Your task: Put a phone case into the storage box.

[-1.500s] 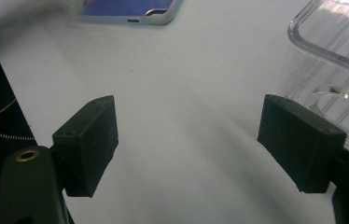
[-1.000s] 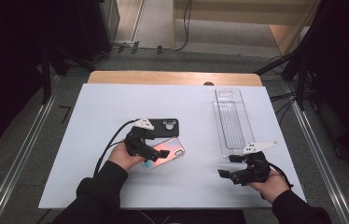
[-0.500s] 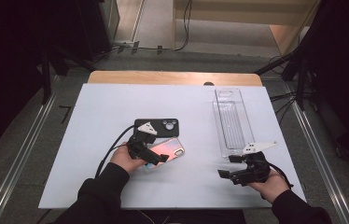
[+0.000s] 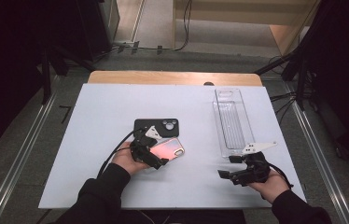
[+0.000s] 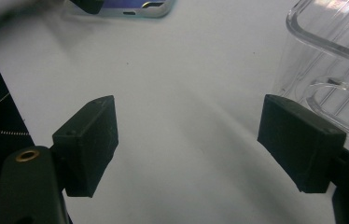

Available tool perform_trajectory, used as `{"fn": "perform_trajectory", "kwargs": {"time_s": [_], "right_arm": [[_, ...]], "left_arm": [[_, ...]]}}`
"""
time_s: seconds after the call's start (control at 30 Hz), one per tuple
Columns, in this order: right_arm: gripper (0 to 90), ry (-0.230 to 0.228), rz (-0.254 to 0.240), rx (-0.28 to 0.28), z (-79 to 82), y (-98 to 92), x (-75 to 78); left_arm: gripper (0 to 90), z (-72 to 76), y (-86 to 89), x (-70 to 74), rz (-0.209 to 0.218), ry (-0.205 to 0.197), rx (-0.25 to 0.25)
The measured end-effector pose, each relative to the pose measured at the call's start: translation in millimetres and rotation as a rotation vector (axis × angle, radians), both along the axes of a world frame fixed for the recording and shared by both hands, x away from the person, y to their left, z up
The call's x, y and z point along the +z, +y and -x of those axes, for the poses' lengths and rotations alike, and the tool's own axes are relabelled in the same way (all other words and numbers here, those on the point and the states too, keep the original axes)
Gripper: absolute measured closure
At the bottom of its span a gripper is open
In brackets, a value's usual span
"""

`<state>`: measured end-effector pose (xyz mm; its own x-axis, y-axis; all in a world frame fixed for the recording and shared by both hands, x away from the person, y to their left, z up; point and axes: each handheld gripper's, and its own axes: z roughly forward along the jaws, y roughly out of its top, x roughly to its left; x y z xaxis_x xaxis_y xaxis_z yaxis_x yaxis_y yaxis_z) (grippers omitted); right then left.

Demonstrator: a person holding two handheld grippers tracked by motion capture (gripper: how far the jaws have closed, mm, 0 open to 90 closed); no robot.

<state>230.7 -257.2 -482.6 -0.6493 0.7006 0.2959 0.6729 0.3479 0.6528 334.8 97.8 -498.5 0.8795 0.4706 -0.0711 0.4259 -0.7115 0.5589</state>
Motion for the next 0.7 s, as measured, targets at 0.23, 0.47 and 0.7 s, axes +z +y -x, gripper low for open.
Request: {"fn": "perform_trajectory", "kwargs": {"time_s": [0.23,0.47,0.7], "right_arm": [[18.2,0.002,-0.001,-0.004,-0.3,-0.2,0.0],[18.7,-0.007,-0.001,0.005,0.3,-0.4,-0.1],[18.7,-0.003,-0.001,0.006,-0.6,0.1,-0.4]], "left_arm": [[3.1,6.9,-6.1,-2.8,-0.057,-0.062,-0.003],[5.9,8.4,-6.3,-2.8,-0.058,-0.074,0.002],[15.9,12.7,-6.5,0.0,-0.056,-0.080,-0.006]]}}
